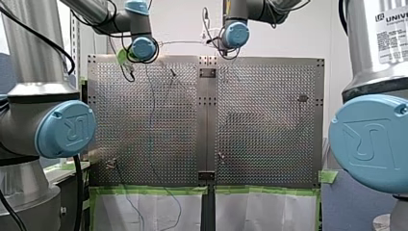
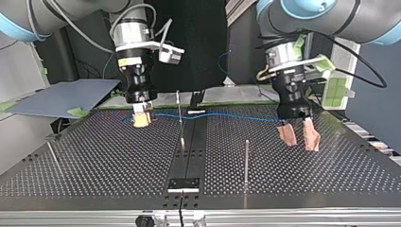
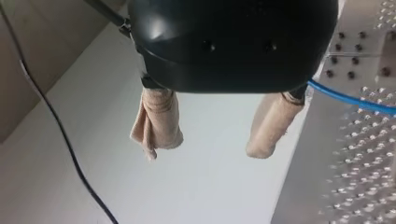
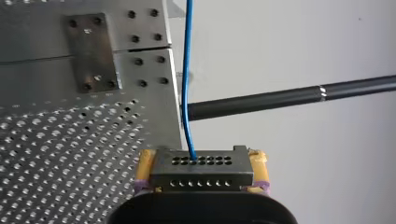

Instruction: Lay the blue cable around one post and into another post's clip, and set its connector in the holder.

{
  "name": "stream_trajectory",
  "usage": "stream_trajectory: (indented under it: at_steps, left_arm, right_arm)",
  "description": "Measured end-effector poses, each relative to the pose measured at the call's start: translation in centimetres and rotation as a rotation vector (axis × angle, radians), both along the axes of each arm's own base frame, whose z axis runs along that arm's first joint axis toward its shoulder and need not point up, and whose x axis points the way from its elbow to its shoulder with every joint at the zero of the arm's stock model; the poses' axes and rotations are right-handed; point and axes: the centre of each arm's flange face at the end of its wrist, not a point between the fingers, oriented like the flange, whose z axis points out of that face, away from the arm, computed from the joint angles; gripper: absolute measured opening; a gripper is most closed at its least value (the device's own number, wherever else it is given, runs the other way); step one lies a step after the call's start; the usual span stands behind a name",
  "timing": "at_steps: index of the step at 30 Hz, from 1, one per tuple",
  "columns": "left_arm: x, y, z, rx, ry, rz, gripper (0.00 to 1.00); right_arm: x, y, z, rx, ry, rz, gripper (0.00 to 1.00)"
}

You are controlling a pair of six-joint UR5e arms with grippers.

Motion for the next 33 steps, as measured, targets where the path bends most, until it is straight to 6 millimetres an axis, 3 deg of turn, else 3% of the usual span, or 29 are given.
stream_trajectory:
  at_steps: [12, 25, 33]
  left_arm:
    - [5.3, 2.3, 0.2, 0.063, 0.082, -0.001, 1.00]
    - [9.5, 0.9, -0.4, 0.117, 0.183, -0.110, 1.00]
    - [10.5, 1.1, -0.6, 0.127, 0.235, -0.163, 1.00]
  right_arm:
    - [1.8, -2.3, -0.4, 0.055, 0.058, 0.015, 0.00]
    - [2.8, -4.8, -0.3, 0.109, 0.105, 0.012, 0.00]
    - [2.9, -6.9, -0.2, 0.138, 0.128, -0.005, 0.00]
